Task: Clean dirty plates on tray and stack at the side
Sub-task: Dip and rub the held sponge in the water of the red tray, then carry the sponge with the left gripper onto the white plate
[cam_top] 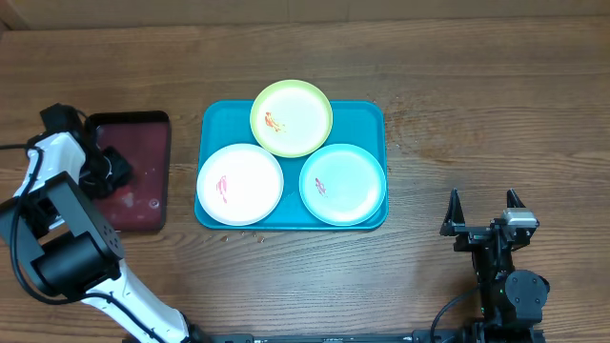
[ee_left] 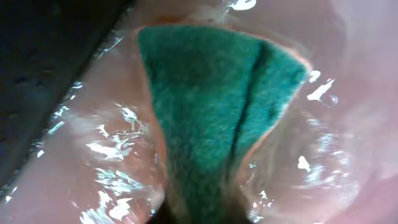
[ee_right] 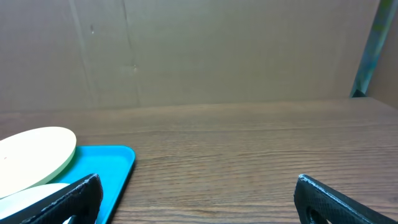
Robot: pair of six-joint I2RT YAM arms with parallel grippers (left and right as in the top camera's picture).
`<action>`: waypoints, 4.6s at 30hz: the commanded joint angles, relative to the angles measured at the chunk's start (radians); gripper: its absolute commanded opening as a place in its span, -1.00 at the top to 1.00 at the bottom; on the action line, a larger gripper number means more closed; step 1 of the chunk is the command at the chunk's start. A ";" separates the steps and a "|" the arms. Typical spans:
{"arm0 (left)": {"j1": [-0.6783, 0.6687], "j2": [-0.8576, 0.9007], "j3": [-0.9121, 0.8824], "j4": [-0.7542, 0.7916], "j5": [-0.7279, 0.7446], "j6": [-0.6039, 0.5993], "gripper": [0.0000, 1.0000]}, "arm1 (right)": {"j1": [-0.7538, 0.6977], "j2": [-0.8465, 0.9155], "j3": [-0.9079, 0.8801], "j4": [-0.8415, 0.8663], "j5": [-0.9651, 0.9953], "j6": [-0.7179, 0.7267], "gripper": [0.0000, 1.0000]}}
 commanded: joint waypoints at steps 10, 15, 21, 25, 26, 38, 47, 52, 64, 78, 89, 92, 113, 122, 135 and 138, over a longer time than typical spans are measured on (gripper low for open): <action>-0.019 0.066 -0.051 0.121 0.027 -0.007 -0.99 | -0.003 -0.006 -0.011 0.006 0.006 -0.001 -1.00; -0.019 0.066 -0.051 0.138 -0.012 -0.007 -0.85 | -0.003 -0.006 -0.011 0.006 0.006 -0.002 -1.00; -0.019 0.066 -0.051 0.148 -0.040 -0.007 -0.07 | -0.003 -0.006 -0.011 0.006 0.006 -0.001 -1.00; -0.019 0.066 -0.051 0.146 -0.040 -0.007 0.92 | -0.003 -0.006 -0.011 0.006 0.006 -0.001 -1.00; -0.019 0.066 -0.049 0.144 -0.040 -0.007 0.92 | -0.003 -0.006 -0.011 0.006 0.006 -0.001 -1.00; -0.021 0.060 0.259 -0.209 0.113 -0.008 0.92 | -0.003 -0.006 -0.011 0.006 0.006 -0.001 -1.00; -0.026 0.050 0.399 -0.306 0.116 -0.011 0.92 | -0.003 -0.006 -0.011 0.006 0.006 -0.001 -1.00; -0.041 0.053 0.220 -0.179 0.056 -0.011 0.91 | -0.003 -0.006 -0.011 0.006 0.006 -0.001 -1.00; -0.043 -0.037 0.555 -0.481 0.076 -0.010 0.92 | -0.003 -0.006 -0.011 0.006 0.006 -0.001 -1.00; -0.077 -0.060 0.266 -0.304 0.029 -0.036 0.92 | -0.003 -0.006 -0.011 0.006 0.006 -0.001 -1.00; -0.108 -0.210 0.624 -0.601 0.227 0.027 0.91 | -0.003 -0.006 -0.011 0.006 0.006 -0.001 -1.00; -0.162 -0.235 0.624 -0.663 0.235 0.027 0.91 | -0.003 -0.006 -0.011 0.006 0.006 -0.001 -1.00; -0.644 -0.205 -0.085 -0.122 0.200 -0.064 0.92 | -0.003 -0.006 -0.011 0.006 0.006 -0.001 -1.00; -0.654 -0.205 -0.247 0.040 0.192 -0.063 0.03 | -0.003 -0.006 -0.011 0.006 0.006 -0.001 -1.00; -0.579 -0.237 0.090 -0.190 0.181 -0.051 -0.02 | -0.003 -0.006 -0.011 0.006 0.006 -0.001 -1.00; -0.531 -0.246 0.256 -0.292 0.181 -0.052 -0.12 | -0.003 -0.006 -0.011 0.006 0.006 -0.001 -1.00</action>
